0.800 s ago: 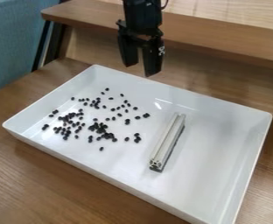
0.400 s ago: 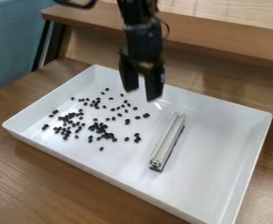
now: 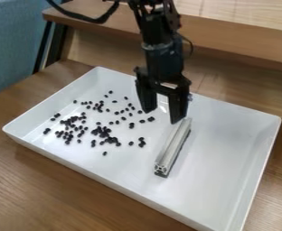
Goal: Sweep into pile
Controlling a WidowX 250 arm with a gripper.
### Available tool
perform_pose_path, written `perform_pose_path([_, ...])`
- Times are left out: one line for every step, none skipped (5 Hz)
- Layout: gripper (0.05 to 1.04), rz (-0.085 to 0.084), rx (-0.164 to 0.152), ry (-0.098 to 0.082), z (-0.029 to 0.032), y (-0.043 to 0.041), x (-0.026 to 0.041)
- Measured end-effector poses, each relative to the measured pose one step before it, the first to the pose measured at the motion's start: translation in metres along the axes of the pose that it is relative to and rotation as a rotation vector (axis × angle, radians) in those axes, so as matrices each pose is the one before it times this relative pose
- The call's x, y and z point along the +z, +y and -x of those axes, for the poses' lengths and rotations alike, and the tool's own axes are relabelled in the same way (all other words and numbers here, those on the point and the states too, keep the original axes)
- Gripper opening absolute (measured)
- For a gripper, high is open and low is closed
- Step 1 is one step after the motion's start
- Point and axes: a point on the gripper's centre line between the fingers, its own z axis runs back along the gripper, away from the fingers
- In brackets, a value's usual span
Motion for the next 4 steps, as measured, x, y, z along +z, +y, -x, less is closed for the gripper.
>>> perform_pose_path([1.001,-0.0384,0.0999,0.0056,-0.00074,-0.00330,-0.00123])
perform_pose_path([1.001,-0.0529,0.0610,0.0379,0.00146,0.00532,-0.00483])
perform_pose_path([1.001,-0.0029,0.0381,0.0124,-0.00051,0.00030,-0.00838])
perform_pose_path([1.001,0.0010,0.0250,-0.0030,-0.00035,-0.00086,-0.00906])
